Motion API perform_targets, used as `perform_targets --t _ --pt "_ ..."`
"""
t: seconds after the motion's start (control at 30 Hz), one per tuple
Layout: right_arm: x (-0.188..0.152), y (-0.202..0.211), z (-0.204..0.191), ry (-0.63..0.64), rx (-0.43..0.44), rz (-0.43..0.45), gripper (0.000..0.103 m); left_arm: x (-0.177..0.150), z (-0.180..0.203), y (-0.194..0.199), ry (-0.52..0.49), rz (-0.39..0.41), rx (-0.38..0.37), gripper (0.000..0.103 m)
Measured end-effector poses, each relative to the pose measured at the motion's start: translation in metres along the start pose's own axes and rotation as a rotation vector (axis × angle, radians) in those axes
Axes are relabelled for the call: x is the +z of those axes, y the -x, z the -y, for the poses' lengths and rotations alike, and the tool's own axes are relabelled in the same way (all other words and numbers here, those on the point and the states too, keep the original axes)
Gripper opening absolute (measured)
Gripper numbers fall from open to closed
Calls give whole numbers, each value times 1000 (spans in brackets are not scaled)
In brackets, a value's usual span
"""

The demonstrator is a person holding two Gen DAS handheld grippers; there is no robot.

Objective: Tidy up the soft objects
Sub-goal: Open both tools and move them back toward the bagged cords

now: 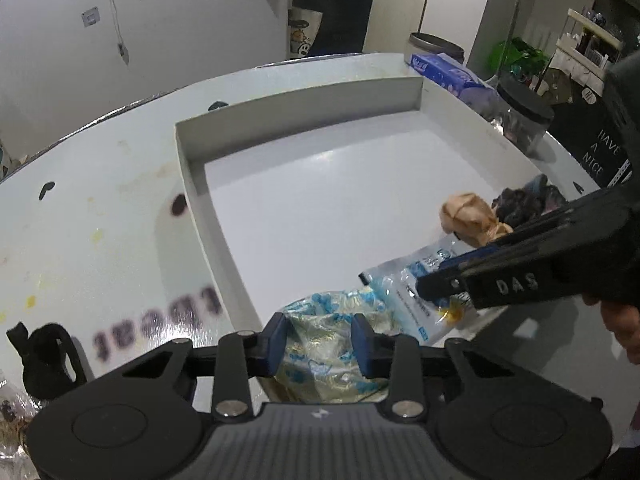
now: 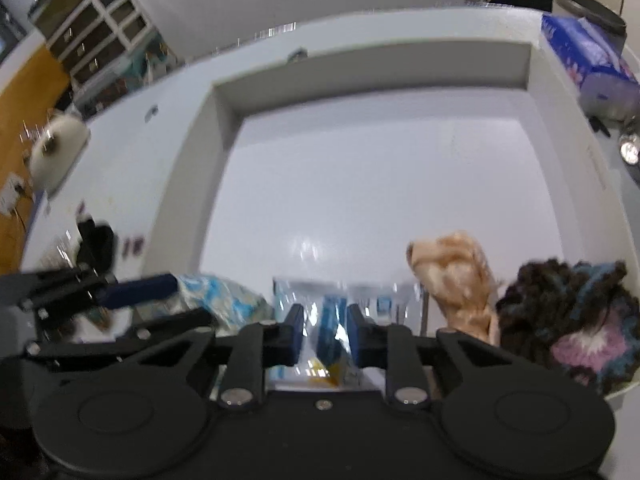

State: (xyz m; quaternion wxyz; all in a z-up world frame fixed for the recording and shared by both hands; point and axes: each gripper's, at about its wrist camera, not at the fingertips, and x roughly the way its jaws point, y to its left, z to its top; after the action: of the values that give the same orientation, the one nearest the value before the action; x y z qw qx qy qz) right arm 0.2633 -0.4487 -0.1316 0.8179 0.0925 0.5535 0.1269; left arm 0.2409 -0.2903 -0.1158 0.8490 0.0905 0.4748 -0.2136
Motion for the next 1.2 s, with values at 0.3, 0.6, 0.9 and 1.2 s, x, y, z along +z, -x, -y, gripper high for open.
perform_targets --t 0.3,0.6,0.9,1.2 --pt "-13 11 -5 13 1 13 25 4 -9 22 91 79 -23 45" --pt "-25 69 -8 39 -25 214 51 2 -4 60 130 162 -6 70" --pt "-50 113 -8 64 -123 361 77 -15 2 88 151 206 19 91" --pt "-83 135 -10 70 -181 441 93 -39 9 112 183 245 45 103"
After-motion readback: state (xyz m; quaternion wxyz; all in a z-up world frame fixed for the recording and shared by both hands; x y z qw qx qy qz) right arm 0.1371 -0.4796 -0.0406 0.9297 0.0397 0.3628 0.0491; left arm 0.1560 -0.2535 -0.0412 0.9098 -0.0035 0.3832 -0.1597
